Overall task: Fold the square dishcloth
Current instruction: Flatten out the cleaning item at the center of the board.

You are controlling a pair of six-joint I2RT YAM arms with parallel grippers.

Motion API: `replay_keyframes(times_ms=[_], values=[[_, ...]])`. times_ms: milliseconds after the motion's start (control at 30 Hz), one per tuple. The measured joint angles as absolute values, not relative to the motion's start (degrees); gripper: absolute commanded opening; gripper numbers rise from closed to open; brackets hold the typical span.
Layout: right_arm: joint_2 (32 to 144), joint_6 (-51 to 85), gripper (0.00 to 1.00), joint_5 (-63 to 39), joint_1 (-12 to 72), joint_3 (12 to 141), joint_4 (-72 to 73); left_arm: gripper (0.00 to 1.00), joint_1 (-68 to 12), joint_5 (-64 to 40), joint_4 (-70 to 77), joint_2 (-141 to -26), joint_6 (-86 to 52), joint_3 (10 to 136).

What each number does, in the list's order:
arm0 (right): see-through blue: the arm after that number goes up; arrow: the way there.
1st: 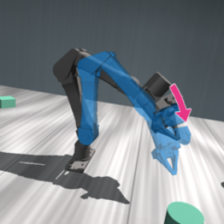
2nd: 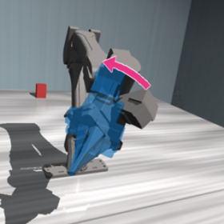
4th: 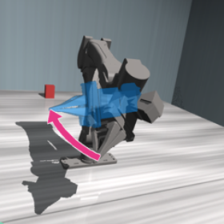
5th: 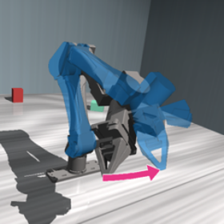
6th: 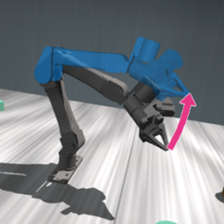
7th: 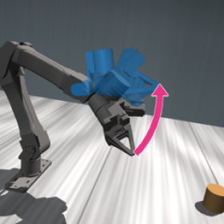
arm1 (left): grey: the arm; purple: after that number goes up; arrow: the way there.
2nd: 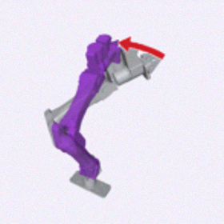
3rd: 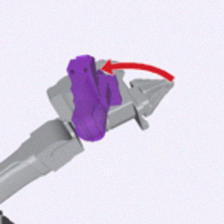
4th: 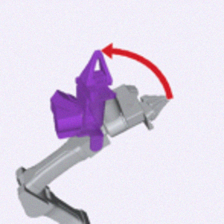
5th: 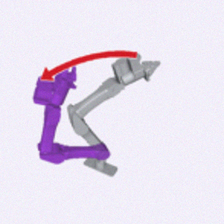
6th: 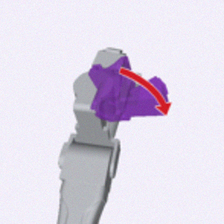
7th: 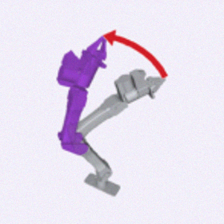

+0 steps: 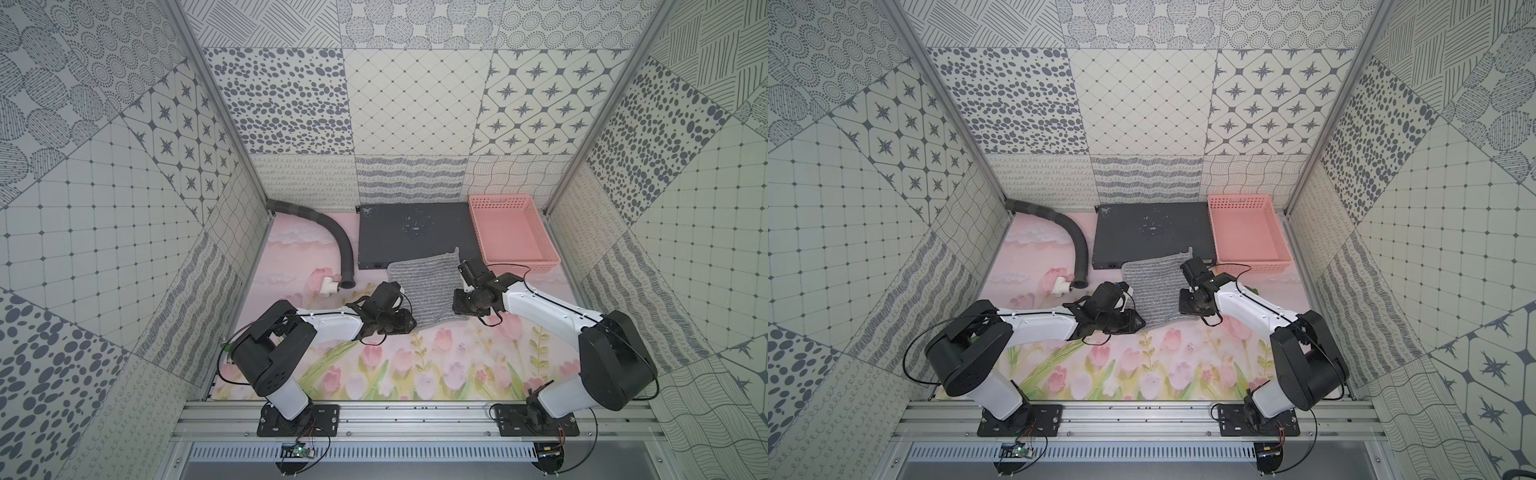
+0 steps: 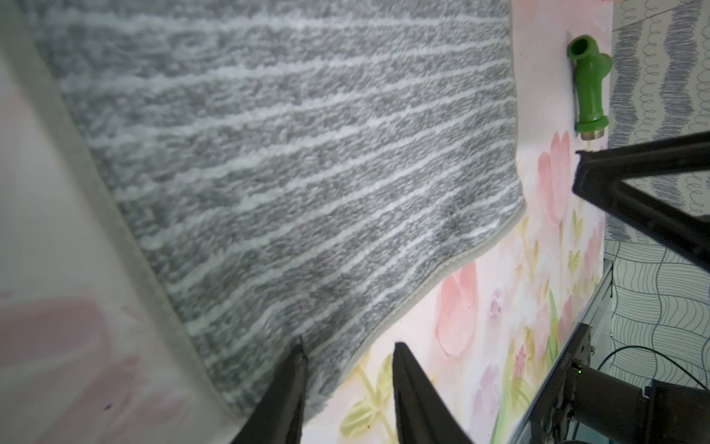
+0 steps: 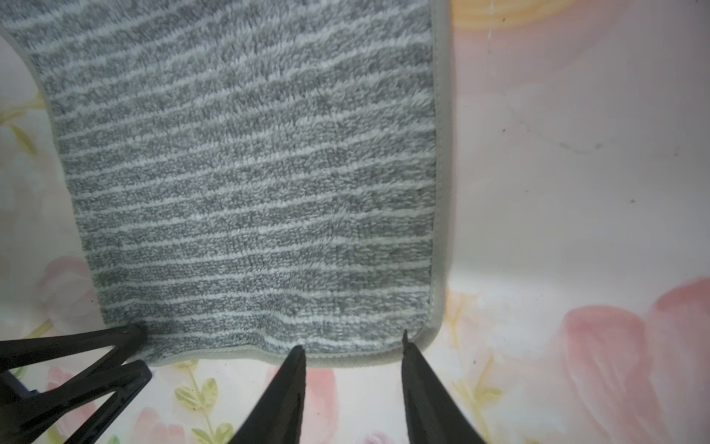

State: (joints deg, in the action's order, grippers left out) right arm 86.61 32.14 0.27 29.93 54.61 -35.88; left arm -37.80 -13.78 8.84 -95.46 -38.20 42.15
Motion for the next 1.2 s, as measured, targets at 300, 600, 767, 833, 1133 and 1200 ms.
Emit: replay_keyframes(times_ms=[300,600,767,833,1133,1200], values=[[91.0,32.5,0.43,0.2,29.9,54.6,-34.0,0.37,-37.9,-13.1,10.3,-95.5,-39.5,41.2],[91.7,33.5,0.42,-0.1,29.9,51.9,-31.6,0.36,-38.0,-12.0,11.5,-94.3,-40.5,39.5],[91.2,34.2,0.42,-0.8,29.9,49.2,-30.2,0.36,-38.0,-10.9,11.4,-92.9,-40.9,38.0],[90.5,34.4,0.42,-0.9,29.9,48.2,-29.2,0.36,-38.0,-10.6,11.3,-92.3,-41.0,37.4],[83.9,37.2,0.43,-2.4,31.3,40.9,-25.6,0.36,-38.1,-9.6,11.1,-87.9,-42.4,33.2],[82.8,38.1,0.42,-2.5,32.2,39.9,-25.5,0.36,-38.3,-9.4,11.3,-87.1,-42.8,32.2]])
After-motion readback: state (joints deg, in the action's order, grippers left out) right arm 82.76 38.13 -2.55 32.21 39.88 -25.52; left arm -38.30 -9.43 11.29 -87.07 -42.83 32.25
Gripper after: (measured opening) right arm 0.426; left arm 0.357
